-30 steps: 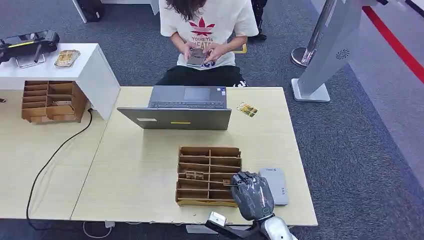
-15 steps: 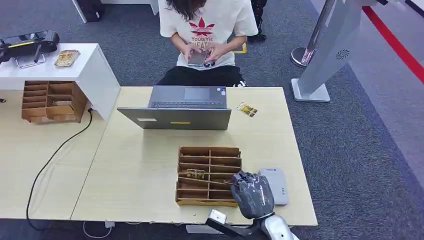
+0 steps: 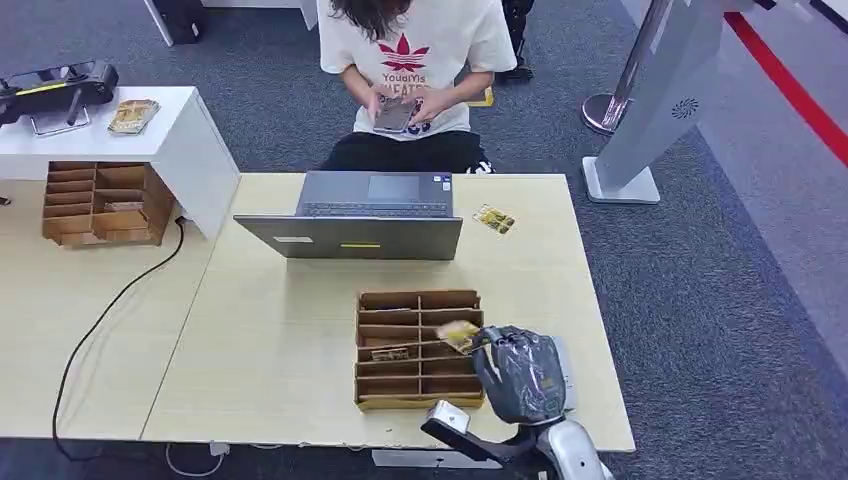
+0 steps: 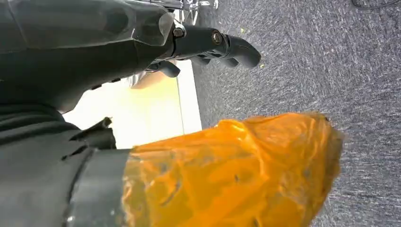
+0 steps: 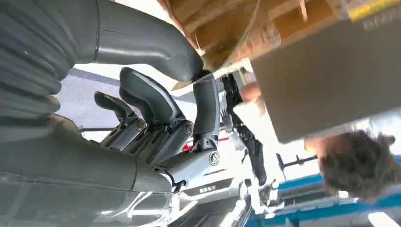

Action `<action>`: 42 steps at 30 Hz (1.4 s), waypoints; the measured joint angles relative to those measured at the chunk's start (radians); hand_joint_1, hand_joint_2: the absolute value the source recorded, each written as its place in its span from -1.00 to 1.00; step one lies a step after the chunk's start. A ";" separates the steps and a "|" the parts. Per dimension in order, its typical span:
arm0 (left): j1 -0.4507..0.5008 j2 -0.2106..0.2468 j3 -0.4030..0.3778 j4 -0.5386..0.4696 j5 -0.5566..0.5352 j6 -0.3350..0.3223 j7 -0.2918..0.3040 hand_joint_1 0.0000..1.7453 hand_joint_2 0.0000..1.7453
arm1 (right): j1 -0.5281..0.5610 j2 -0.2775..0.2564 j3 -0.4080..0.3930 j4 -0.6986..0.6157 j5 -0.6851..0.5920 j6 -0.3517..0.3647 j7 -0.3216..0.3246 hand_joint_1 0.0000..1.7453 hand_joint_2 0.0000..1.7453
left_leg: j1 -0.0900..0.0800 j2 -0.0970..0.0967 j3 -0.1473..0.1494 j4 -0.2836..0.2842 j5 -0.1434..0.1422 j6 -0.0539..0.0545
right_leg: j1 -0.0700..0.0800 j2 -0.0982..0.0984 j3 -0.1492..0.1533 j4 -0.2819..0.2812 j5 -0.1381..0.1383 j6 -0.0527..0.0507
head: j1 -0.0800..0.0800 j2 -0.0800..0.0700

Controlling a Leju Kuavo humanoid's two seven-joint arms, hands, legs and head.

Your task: Pass the card to the sensor for recognition and then transmit it.

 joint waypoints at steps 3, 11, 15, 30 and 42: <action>0.000 0.000 0.005 0.000 0.001 0.000 0.000 -1.00 -1.00 | 0.006 -0.006 -0.015 -0.043 -0.017 -0.003 -0.006 0.98 1.00 | 0.000 0.000 0.000 0.000 0.000 0.000 | 0.000 0.000 0.000 0.000 0.000 0.000 | 0.000 0.000; 0.000 0.000 0.013 0.000 0.002 0.000 -0.002 -1.00 -1.00 | 0.032 -0.029 -0.049 -0.145 -0.111 0.000 -0.045 1.00 1.00 | 0.000 0.000 -0.001 0.000 0.000 0.000 | 0.000 0.000 -0.001 0.000 0.000 0.000 | 0.000 0.000; 0.000 -0.001 0.013 0.000 0.002 0.000 -0.002 -1.00 -1.00 | 0.046 -0.037 -0.066 -0.179 -0.152 0.000 -0.063 1.00 1.00 | 0.000 0.000 -0.001 0.000 0.000 0.000 | 0.000 0.000 -0.001 0.000 0.000 0.000 | 0.000 0.000; 0.000 -0.005 0.017 0.000 0.001 0.000 -0.002 -1.00 -1.00 | 0.095 -0.045 -0.115 -0.268 -0.229 -0.006 -0.122 1.00 1.00 | 0.000 0.000 -0.002 0.000 0.000 0.000 | 0.000 0.000 -0.002 0.000 0.000 0.000 | 0.000 0.000; 0.000 -0.008 0.030 0.000 -0.002 0.000 -0.005 -1.00 -1.00 | 0.105 -0.044 -0.116 -0.293 -0.240 -0.012 -0.146 1.00 1.00 | 0.000 0.000 -0.002 0.000 0.000 0.000 | 0.000 0.000 -0.002 0.000 0.000 0.000 | 0.000 0.000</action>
